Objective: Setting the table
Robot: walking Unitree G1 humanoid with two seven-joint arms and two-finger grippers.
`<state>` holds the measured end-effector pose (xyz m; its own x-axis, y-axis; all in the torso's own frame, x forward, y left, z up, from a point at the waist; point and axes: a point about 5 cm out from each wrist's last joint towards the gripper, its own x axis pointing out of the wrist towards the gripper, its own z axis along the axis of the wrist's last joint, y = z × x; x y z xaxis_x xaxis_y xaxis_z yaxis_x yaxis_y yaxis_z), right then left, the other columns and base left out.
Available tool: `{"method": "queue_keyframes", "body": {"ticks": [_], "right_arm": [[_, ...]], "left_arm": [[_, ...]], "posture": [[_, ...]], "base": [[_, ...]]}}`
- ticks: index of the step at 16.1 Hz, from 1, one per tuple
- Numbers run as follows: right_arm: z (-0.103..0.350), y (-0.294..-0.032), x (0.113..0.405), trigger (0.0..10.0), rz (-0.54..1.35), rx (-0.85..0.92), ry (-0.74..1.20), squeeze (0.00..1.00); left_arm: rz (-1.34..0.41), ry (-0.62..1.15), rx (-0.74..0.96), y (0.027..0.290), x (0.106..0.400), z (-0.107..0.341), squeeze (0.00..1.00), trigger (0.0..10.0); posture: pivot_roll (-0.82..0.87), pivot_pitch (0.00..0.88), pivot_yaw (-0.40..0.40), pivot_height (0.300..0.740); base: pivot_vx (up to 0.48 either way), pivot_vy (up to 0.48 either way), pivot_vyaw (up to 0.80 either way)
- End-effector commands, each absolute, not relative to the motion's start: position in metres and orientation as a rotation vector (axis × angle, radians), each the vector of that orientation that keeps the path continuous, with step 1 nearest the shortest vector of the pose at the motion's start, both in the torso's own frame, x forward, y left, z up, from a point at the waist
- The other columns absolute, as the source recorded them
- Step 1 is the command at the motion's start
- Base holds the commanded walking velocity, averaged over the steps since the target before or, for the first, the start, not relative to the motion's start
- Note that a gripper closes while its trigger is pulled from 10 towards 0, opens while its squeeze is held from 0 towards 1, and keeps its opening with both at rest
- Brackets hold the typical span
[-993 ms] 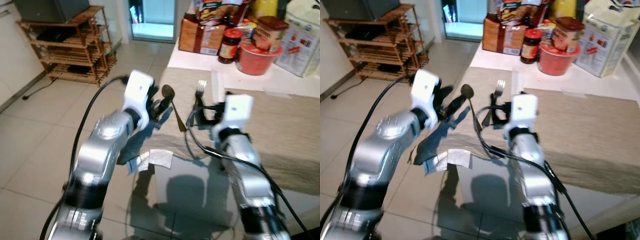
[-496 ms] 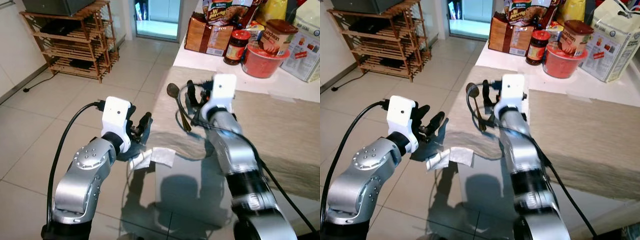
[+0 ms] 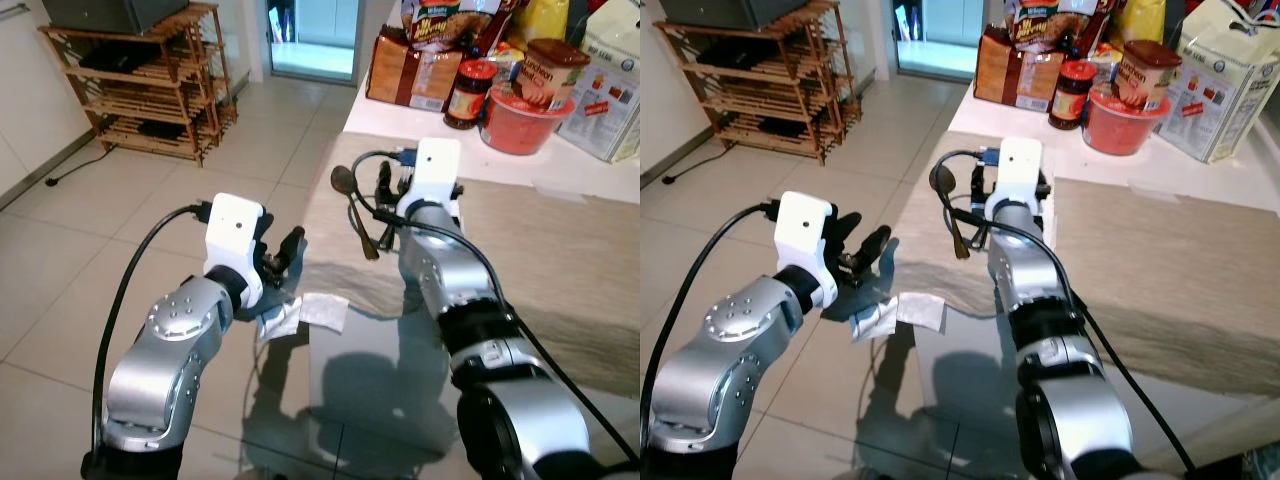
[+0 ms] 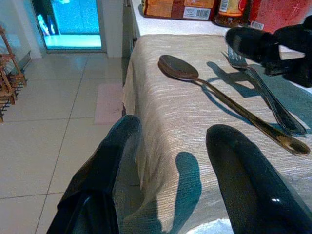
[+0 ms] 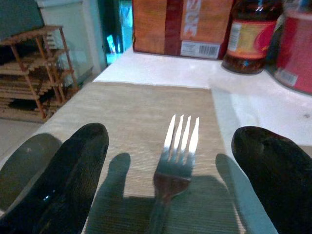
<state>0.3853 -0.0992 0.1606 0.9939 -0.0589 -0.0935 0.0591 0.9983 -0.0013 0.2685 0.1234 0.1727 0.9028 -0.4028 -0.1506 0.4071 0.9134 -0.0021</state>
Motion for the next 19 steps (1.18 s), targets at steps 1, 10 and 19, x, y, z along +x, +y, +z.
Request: {"method": "queue_keyframes", "body": {"ticks": [1, 10, 19], "right_arm": [[0.162, -0.096, 0.389, 10.0, -0.056, 0.017, 0.103, 0.00], [0.140, -0.094, 0.389, 10.0, -0.139, 0.075, 0.229, 0.00], [0.115, -0.090, 0.380, 0.0, -0.133, 0.068, 0.364, 0.00]], "left_arm": [[-0.423, 0.141, 0.032, 0.121, 0.267, 0.177, 0.00, 10.0], [-0.400, 0.152, 0.044, 0.132, 0.265, 0.180, 0.00, 10.0], [-0.395, 0.154, 0.042, 0.135, 0.269, 0.183, 0.00, 10.0]], "posture": [[0.09, 0.000, -0.005, 0.740], [0.11, 0.000, -0.010, 0.740], [0.11, 0.000, -0.012, 0.740]], "base": [[0.000, 0.000, 0.00], [0.000, 0.000, 0.00], [0.000, 0.000, 0.00]]}}
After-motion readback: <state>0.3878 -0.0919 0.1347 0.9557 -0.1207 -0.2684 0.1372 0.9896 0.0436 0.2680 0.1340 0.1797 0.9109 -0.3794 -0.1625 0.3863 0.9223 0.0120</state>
